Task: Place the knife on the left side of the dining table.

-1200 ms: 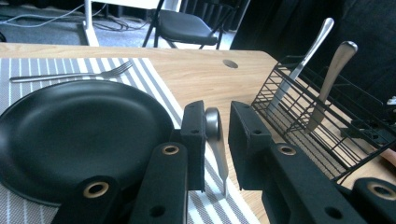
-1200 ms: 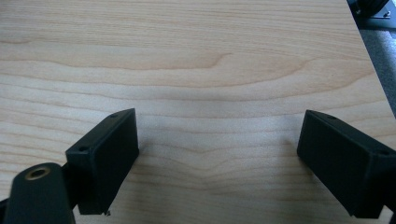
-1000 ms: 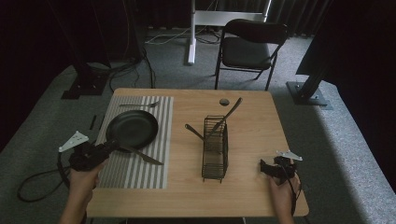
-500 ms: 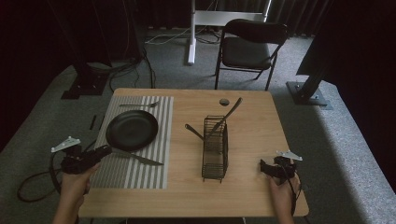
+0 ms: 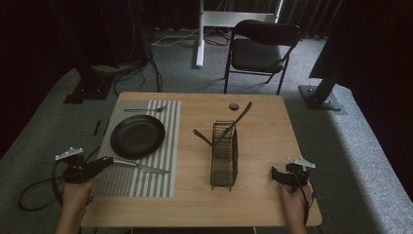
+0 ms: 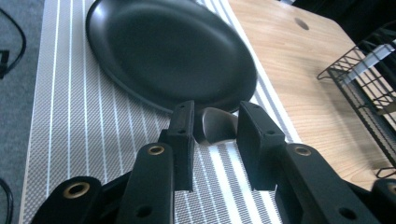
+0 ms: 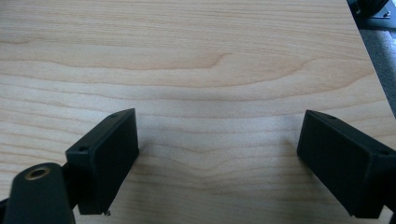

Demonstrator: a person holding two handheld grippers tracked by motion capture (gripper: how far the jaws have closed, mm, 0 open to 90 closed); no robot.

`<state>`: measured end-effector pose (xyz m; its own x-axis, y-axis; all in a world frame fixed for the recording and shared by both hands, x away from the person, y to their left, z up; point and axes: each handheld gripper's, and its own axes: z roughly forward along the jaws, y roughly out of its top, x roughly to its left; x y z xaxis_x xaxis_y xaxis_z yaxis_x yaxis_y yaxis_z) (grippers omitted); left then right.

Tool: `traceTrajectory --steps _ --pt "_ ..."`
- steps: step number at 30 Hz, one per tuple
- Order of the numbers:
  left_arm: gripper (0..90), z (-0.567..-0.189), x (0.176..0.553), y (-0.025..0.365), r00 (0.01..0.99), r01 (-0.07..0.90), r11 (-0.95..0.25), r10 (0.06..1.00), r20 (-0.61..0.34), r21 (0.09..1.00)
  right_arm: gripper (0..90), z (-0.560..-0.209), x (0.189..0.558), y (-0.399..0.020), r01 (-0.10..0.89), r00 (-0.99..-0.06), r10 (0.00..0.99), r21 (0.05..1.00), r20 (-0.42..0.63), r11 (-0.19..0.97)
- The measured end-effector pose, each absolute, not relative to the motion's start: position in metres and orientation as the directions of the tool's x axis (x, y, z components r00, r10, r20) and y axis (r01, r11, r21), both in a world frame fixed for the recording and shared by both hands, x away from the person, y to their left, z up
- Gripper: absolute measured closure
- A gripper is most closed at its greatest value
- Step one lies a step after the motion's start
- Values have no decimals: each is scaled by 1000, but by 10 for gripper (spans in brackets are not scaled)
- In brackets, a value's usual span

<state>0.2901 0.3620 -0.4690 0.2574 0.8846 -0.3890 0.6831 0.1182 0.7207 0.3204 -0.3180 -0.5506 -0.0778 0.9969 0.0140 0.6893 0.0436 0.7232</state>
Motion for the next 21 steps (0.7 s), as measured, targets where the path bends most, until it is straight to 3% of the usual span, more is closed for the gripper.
traceTrajectory --steps 21 --pt "585 -514 305 374 165 765 156 891 -424 625 116 -551 320 -318 689 -78 997 723 14 44"
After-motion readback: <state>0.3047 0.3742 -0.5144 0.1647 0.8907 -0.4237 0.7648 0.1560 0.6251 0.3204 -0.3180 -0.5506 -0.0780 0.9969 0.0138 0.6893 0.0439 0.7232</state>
